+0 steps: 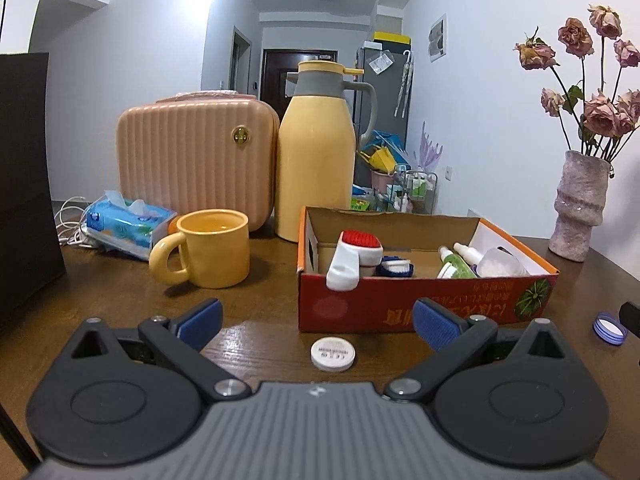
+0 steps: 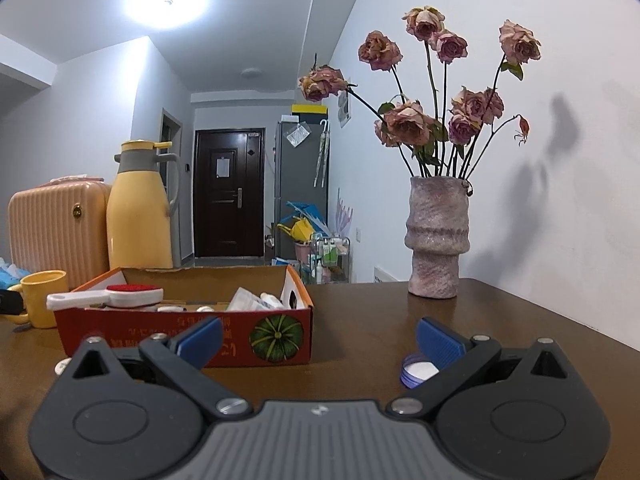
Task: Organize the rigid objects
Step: 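Withdraw both tools from the box back over the table, then lower the right tool onto the blue-rimmed white lid and close it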
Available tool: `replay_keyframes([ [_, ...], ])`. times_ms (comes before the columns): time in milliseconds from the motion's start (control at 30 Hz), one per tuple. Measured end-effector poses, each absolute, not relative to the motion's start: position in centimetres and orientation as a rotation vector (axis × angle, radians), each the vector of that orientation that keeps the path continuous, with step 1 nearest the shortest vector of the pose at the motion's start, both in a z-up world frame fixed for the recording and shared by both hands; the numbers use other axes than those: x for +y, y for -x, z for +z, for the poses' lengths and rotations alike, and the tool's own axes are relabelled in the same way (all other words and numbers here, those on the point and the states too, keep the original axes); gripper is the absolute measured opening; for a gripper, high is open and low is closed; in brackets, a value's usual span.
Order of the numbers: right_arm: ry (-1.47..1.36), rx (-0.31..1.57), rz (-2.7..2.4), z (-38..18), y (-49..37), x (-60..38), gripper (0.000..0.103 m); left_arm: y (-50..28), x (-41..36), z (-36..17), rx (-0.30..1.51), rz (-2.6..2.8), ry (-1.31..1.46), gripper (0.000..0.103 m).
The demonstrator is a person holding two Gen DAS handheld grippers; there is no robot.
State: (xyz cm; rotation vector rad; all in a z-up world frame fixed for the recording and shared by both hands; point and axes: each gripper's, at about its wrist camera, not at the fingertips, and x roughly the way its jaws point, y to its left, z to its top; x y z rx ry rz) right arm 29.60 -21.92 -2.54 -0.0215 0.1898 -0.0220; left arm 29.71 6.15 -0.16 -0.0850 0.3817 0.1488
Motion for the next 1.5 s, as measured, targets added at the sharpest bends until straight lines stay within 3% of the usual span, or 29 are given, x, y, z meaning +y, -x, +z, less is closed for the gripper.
replay_keyframes([
  [433,0.06,0.319,-0.118,-2.1,-30.4,-27.1,0.103,-30.4,7.2,-0.8,0.447,0.129,0.111,0.103],
  [733,0.012,0.568,-0.125,-4.0,-37.1,-31.3,0.103,-30.9,7.2,-1.2,0.472,0.135,0.104,0.103],
  [1033,-0.031,0.642,-0.176,-6.2,-42.7,-32.2,0.103,-32.0,7.9,-1.7,0.506,0.154,0.113,0.103],
  [1400,-0.093,0.691,-0.182,-7.4,-46.4,-33.6,0.087,-32.6,8.0,-2.3,0.534,0.159,0.102,0.103],
  [1500,-0.052,0.683,-0.181,-7.5,-46.5,-33.0,0.075,-32.9,8.0,-2.4,0.544,0.16,0.103,0.103],
])
